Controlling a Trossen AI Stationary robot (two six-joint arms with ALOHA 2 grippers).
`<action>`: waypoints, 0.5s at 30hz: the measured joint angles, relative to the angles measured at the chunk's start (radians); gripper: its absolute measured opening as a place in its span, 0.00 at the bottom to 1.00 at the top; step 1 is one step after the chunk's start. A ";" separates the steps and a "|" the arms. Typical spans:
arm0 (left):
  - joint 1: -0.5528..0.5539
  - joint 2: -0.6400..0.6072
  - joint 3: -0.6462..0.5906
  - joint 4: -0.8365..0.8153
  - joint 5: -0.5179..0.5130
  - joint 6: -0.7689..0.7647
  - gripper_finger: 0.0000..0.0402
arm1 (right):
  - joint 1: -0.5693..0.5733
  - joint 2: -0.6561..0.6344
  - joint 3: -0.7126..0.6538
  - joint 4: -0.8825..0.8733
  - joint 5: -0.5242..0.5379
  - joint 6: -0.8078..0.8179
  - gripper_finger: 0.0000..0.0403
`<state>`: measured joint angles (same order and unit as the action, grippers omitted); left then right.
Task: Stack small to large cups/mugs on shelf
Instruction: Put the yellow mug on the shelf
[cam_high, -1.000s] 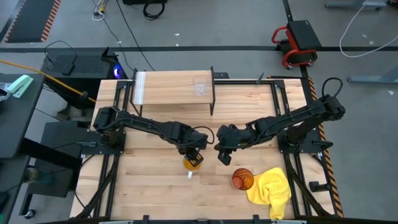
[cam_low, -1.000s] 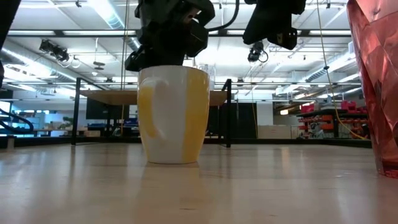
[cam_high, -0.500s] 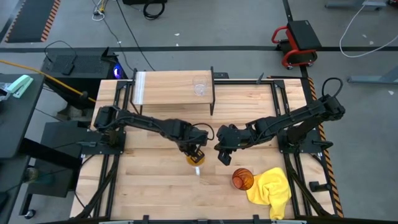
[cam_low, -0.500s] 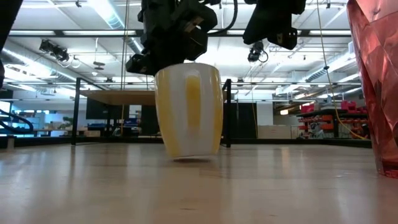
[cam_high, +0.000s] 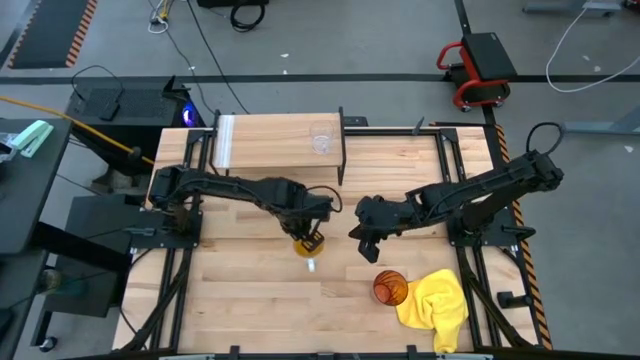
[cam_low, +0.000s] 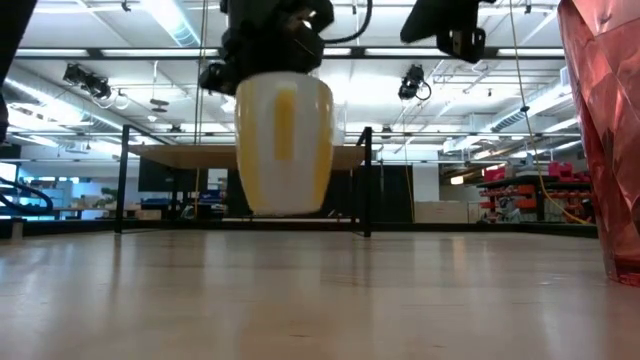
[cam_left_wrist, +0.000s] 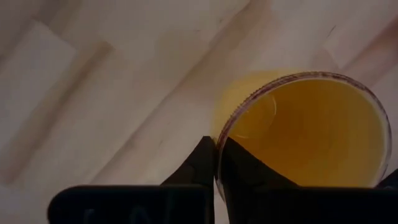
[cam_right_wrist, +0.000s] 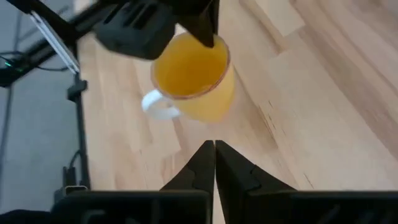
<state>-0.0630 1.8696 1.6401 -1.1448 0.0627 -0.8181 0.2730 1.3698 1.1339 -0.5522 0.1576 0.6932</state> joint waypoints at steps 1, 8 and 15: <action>0.009 -0.001 0.022 -0.033 -0.003 0.018 0.04 | 0.000 -0.015 0.000 -0.007 0.003 -0.006 0.03; 0.096 -0.003 0.234 -0.226 -0.053 0.125 0.04 | 0.000 -0.092 0.000 -0.062 0.029 -0.016 0.02; 0.229 -0.004 0.493 -0.433 -0.152 0.205 0.04 | 0.000 -0.110 0.000 -0.102 0.029 -0.016 0.01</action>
<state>0.1655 1.8659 2.1329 -1.5776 -0.0891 -0.6129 0.2733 1.2602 1.1339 -0.6537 0.1867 0.6769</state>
